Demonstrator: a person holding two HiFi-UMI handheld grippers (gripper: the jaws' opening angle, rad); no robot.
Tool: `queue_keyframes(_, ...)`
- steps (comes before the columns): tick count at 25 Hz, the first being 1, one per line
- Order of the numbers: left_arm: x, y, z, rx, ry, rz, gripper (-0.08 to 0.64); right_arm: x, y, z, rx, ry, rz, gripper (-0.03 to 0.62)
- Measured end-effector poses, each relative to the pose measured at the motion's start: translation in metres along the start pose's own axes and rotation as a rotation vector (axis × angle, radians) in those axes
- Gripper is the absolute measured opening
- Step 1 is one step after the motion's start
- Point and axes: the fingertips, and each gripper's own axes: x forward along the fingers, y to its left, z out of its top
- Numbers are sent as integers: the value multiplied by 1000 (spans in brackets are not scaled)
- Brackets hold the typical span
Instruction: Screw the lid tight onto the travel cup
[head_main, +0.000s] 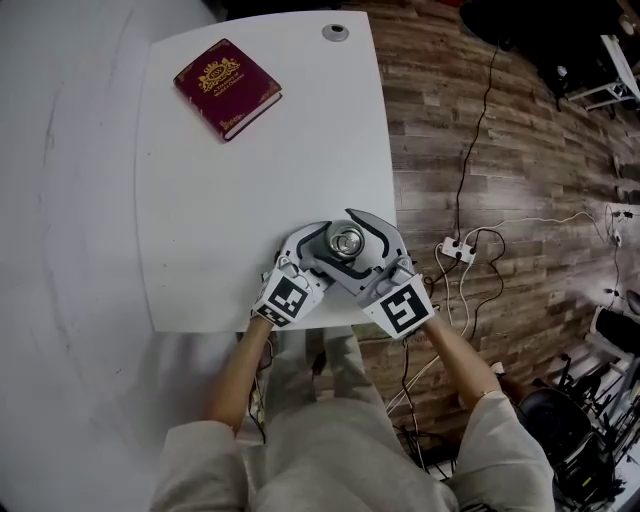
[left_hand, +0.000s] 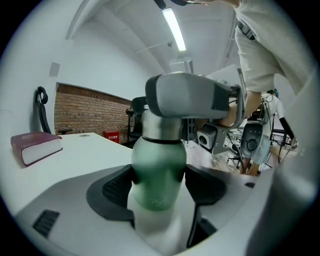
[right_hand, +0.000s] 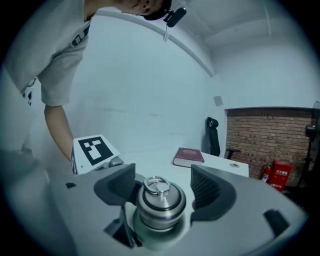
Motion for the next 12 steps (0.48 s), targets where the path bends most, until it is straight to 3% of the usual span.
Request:
queue_keyframes(6, 1, -1, 2, -5, 0, 2, 319, 1, 10, -1, -62, 43, 192, 305)
queue_keyframes(12, 0, 0, 1, -4, -1, 1, 319, 4, 12, 0, -83, 61, 301, 287)
